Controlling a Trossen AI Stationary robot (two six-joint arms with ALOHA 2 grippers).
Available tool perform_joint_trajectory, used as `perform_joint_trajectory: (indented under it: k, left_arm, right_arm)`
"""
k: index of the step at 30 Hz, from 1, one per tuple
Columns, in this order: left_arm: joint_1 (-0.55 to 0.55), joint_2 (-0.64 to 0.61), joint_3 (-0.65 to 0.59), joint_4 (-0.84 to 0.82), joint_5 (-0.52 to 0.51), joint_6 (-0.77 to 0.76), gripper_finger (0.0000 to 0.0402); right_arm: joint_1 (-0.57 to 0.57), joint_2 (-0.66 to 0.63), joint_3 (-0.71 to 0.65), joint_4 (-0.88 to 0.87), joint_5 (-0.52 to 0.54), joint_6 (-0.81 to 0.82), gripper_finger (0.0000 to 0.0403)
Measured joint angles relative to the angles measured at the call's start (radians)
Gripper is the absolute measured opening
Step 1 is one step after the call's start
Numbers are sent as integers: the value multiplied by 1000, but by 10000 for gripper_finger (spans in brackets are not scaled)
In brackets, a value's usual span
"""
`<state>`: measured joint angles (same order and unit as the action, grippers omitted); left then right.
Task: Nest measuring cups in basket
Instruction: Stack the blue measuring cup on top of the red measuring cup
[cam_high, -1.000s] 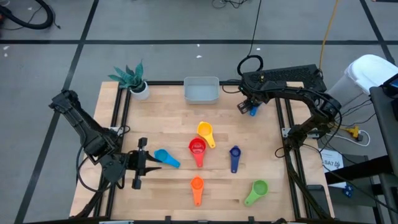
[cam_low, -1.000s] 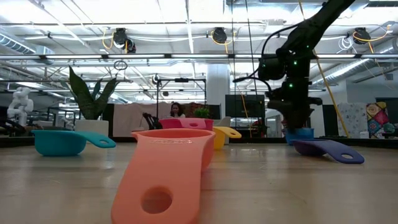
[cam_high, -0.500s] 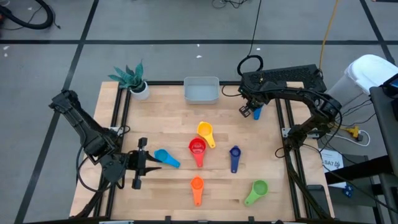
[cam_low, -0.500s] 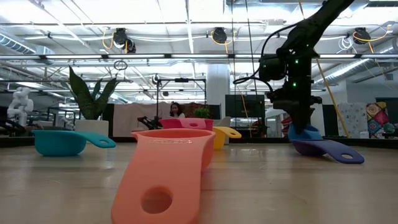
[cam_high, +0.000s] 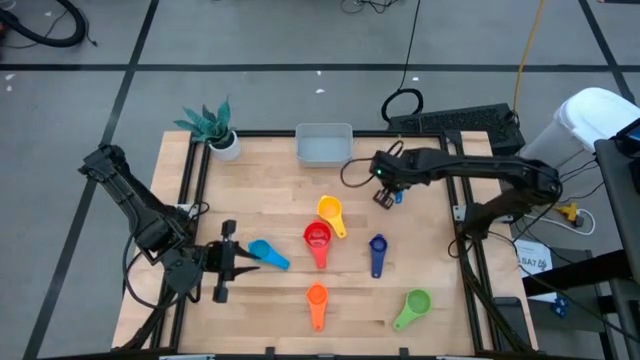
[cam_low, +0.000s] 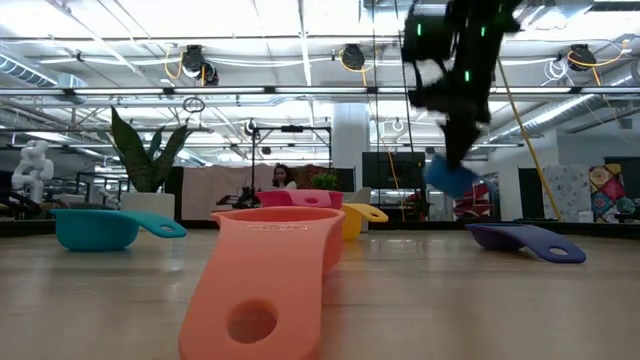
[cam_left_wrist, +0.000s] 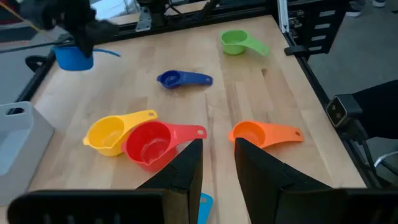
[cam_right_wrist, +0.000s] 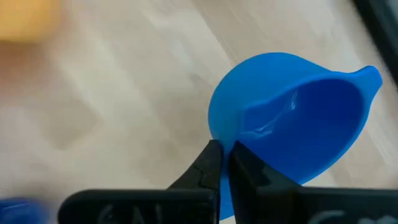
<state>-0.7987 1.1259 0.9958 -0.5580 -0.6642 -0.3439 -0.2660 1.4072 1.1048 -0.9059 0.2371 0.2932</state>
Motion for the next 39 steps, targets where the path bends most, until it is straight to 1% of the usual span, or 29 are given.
perform_joint_trajectory:
  k: [4,7,11,17,21,26,28,32,35,39]
  left_arm:
    - [1,0,0,-1,-18,8,97]
    - [9,0,0,0,-19,10,97]
    - [23,0,0,2,-21,12,97]
    - [26,0,0,1,-21,26,97]
    - [26,0,0,1,-21,26,97]
    - [26,0,0,2,-32,19,97]
    - [26,0,0,2,-36,16,97]
    - [26,0,0,2,-37,9,97]
    - [26,0,0,2,-37,8,97]
    - [26,0,0,2,-37,8,97]
  right_arm:
    - [147,-12,132,-28,-13,70,0]
    - [265,18,233,1,-30,111,0]
    - [393,119,370,0,-29,145,0]
    - [493,297,525,-27,-32,167,0]
    - [518,404,618,-49,-37,166,0]
    - [502,512,690,-63,-106,143,0]
    - [486,541,712,-82,-116,141,0]
    - [449,576,752,-101,-135,128,0]
    - [428,577,756,-86,-139,124,0]
    - [411,576,758,-69,-173,140,0]
